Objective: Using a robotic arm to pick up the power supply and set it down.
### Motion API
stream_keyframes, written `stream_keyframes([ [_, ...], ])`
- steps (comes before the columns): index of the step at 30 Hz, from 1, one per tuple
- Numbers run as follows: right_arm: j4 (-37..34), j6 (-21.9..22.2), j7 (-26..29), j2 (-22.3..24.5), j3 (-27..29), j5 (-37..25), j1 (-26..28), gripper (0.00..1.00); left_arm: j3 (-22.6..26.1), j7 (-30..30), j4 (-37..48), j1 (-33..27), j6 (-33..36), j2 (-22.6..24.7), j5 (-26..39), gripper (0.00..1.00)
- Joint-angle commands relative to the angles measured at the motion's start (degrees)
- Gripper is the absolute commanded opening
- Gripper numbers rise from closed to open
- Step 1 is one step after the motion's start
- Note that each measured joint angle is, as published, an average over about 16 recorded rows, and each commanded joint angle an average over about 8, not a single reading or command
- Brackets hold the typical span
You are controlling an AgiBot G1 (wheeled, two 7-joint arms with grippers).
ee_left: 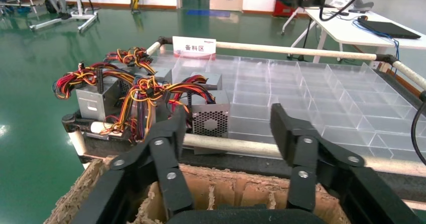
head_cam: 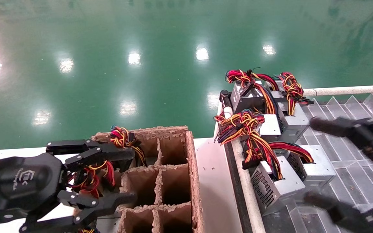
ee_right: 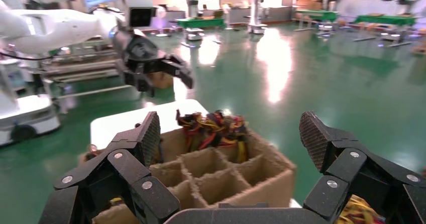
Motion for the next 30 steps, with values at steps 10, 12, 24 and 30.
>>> stream_keyframes([
  [10,-0.62,-4.39,13.40,-12.90,-4.45,-18.48,18.08,1.00,0.00,0.00,0.00,0.00,0.00,0.00,0.00,1.00],
  [12,-0.74,-5.19,15.84,-15.24,-5.26,-21.84,21.37,1.00,0.00,0.00,0.00,0.00,0.00,0.00,0.00,1.00],
  [24,-1.11,-7.74,22.32,-22.50,-7.77,-32.35,31.63,1.00,0.00,0.00,0.01,0.01,-0.02,-0.01,0.00,1.00],
  [30,-1.09,-7.47,21.76,-21.65,-7.52,-31.14,30.41,1.00,0.00,0.00,0.01,0.02,-0.02,-0.01,-0.01,1.00],
])
